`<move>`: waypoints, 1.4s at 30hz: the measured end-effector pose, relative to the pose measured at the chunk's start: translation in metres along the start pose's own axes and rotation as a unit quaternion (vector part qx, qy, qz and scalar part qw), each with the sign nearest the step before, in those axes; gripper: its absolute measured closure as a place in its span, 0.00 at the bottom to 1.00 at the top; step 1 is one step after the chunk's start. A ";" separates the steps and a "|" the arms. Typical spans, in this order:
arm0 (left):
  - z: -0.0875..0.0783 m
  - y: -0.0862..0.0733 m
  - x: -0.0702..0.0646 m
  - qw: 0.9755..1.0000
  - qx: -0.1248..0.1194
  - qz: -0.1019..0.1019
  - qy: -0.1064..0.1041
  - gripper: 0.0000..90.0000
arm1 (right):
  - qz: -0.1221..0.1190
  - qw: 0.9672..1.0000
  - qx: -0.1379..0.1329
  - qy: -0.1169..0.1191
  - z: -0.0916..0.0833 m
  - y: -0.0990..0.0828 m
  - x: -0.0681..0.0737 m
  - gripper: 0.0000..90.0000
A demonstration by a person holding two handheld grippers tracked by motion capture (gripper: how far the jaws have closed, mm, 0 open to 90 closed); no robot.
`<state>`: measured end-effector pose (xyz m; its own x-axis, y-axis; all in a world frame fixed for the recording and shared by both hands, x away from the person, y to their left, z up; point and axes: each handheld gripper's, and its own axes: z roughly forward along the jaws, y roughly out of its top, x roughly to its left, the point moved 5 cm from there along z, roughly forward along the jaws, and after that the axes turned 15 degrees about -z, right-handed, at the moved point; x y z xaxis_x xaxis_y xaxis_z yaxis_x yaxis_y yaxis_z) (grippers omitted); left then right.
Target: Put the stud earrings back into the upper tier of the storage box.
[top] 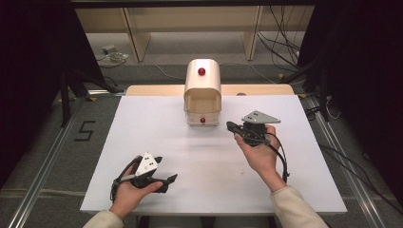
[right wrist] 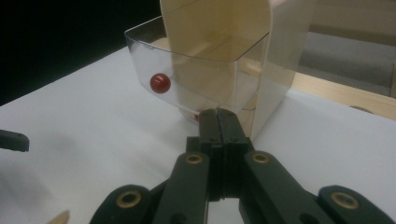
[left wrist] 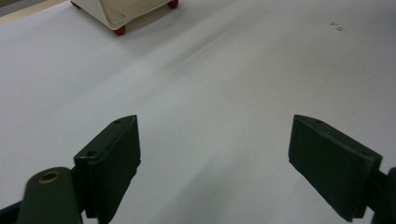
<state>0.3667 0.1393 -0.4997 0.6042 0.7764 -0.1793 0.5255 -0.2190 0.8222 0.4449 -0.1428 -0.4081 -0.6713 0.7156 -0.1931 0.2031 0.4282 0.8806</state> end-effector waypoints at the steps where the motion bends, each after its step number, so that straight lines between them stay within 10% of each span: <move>1: 0.000 0.000 0.000 1.000 0.000 0.000 0.000 0.18 | 0.001 1.000 0.001 0.000 0.000 0.000 0.000 1.00; 42: 0.000 0.000 -0.001 1.000 0.000 -0.001 0.000 0.18 | 0.003 1.000 -0.013 -0.006 0.008 0.022 -0.003 1.00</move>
<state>0.3663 0.1387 -0.4995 0.6030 0.7773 -0.1797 0.5260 -0.2180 0.8221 0.4575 -0.1314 -0.3921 -0.6617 0.7248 -0.1922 0.1888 0.4091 0.8927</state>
